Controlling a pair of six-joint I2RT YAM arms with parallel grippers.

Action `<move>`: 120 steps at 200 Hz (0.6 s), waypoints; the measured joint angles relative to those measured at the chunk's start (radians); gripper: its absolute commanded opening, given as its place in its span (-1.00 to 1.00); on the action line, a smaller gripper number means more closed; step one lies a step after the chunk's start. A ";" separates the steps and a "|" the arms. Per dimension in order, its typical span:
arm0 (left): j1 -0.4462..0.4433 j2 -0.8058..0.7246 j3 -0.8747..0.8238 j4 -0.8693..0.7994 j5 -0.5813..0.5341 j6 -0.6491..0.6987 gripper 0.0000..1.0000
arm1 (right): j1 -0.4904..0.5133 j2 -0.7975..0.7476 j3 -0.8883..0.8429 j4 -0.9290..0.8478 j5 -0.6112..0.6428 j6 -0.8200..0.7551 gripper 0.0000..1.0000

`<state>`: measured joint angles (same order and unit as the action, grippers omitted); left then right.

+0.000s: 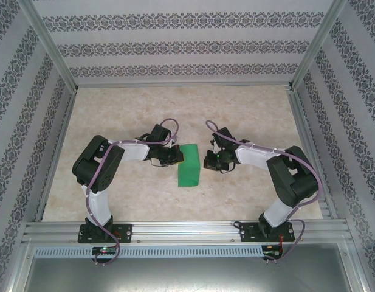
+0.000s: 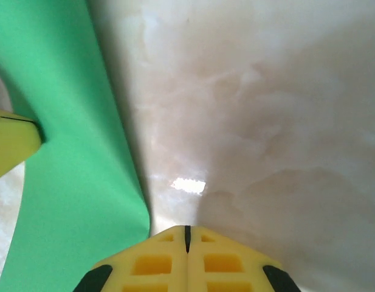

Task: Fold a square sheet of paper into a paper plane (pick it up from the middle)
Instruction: Fold the square sheet of paper in half at the center of the table.

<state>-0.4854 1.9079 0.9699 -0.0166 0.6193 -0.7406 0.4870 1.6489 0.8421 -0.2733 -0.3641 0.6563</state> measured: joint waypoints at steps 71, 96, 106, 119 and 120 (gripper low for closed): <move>0.000 -0.003 -0.006 0.009 0.001 0.000 -1.00 | 0.074 0.135 0.135 0.140 -0.078 0.002 -1.00; 0.000 -0.003 -0.009 0.013 0.001 0.000 -1.00 | 0.066 0.204 0.140 0.161 -0.101 0.002 -1.00; 0.000 -0.003 -0.010 0.014 0.001 0.000 -1.00 | 0.056 0.211 0.136 0.173 -0.116 0.002 -1.00; 0.000 -0.005 -0.011 0.016 0.001 0.000 -1.00 | 0.037 0.211 0.116 0.207 -0.133 0.002 -1.00; 0.000 -0.005 -0.011 0.016 0.001 0.000 -1.00 | 0.036 0.211 0.114 0.209 -0.135 0.002 -1.00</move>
<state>-0.4854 1.9034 0.9585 -0.0002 0.6201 -0.7403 0.5232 1.8595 0.9562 -0.0639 -0.4988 0.6579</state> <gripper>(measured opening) 0.067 0.053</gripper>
